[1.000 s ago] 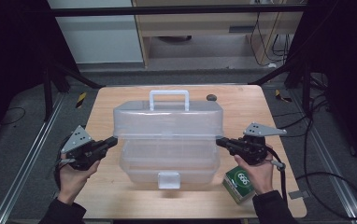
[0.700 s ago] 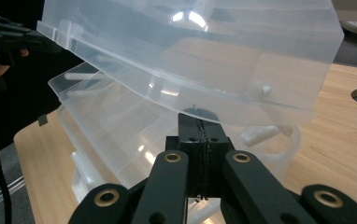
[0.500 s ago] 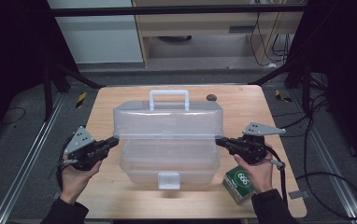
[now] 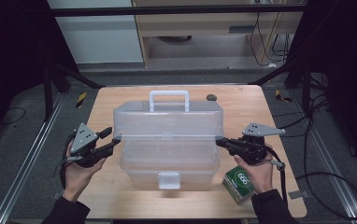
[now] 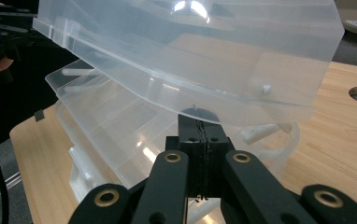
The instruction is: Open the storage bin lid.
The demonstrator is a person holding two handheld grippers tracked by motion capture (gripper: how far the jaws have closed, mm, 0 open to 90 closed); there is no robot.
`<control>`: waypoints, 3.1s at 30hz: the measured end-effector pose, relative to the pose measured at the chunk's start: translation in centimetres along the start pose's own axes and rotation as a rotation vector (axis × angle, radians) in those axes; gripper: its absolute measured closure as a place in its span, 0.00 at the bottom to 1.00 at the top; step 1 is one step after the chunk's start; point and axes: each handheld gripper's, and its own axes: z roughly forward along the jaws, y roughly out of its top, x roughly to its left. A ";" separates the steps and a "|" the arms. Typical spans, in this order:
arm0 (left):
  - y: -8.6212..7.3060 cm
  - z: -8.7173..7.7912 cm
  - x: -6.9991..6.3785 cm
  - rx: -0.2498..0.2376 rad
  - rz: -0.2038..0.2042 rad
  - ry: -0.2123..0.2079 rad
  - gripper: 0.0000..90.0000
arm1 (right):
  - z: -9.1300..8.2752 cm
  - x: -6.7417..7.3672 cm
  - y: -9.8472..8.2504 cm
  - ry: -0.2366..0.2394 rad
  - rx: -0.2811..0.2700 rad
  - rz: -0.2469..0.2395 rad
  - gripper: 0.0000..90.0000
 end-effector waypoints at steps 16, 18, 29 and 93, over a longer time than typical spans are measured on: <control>0.2 0.7 -0.4 -0.017 0.019 0.007 0.67 | 0.0 0.2 0.1 0.007 0.002 -0.004 1.00; 0.2 0.6 -0.5 -0.011 0.024 0.015 0.68 | 0.0 0.2 0.0 0.008 0.007 -0.009 0.98; 0.2 0.5 -0.5 -0.003 0.039 0.026 0.69 | -0.1 -0.5 -2.3 -0.095 0.113 -0.013 0.91; 5.2 3.5 2.3 -0.049 -0.085 0.104 0.79 | 2.5 -1.2 -3.9 -0.136 0.249 0.054 0.88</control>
